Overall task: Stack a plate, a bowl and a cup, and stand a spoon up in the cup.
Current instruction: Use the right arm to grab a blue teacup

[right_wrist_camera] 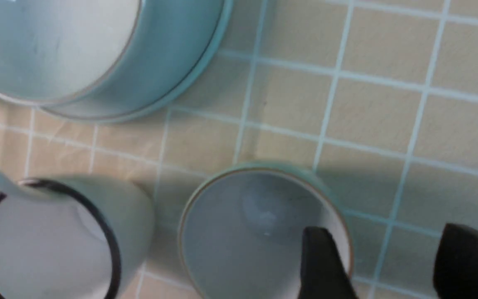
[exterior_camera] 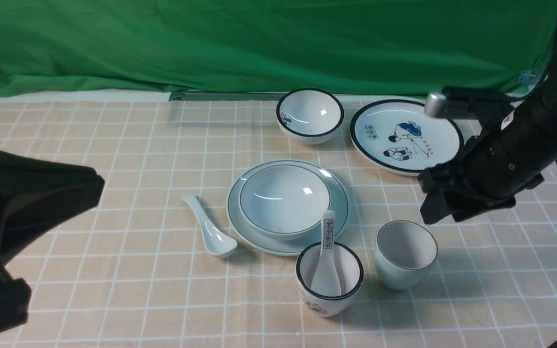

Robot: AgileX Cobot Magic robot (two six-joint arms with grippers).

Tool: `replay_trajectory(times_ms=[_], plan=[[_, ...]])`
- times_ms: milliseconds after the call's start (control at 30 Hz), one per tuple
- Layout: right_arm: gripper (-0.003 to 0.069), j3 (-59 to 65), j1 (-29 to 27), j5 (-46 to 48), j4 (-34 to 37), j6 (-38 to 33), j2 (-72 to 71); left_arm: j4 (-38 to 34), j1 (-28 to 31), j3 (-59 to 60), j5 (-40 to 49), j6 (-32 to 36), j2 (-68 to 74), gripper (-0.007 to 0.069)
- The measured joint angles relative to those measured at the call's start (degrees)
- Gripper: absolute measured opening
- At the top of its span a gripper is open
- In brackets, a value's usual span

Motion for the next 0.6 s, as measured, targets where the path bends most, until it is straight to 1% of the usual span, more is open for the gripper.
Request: replay_trajectory(times_ms=[200,267,300,367,400,433,467,500,600], plan=[[0.04,3.1,0.4,-6.3,-0.4,0.1,4.6,0.2,0.0,0.0,-0.1,0.0,0.0,0.0006],[0.0381,3.1,0.4,-7.4,-0.5,-0.4,6.0,0.2,0.0,0.0,-0.1,0.1,0.0,0.0006],[0.0353,3.1,0.4,-7.7,-0.5,-0.7,6.3,0.2,0.0,0.0,-0.1,0.1,0.0,0.0006],[0.0262,3.1,0.4,-7.8,-0.4,-1.4,6.5,0.2,0.0,0.0,-0.1,0.1,0.0,0.0006],[0.0262,3.1,0.4,-7.8,-0.4,-1.4,6.5,0.2,0.0,0.0,-0.1,0.1,0.0,0.0006],[0.0153,3.1,0.4,-7.6,-0.5,-2.2,6.2,0.2,0.0,0.0,-0.1,0.1,0.0,0.0006],[0.0111,3.0,0.4,-7.2,-0.4,-2.4,5.9,0.2,0.0,0.0,-0.1,0.1,0.0,0.0006],[0.0087,2.4,0.4,-6.6,-0.4,-2.7,5.2,0.2,0.0,0.0,-0.1,0.1,0.0,0.0006],[0.0089,-0.1,0.7,-4.5,-0.7,-3.0,3.6,0.2,0.0,0.0,-0.1,0.1,0.0,0.0006]])
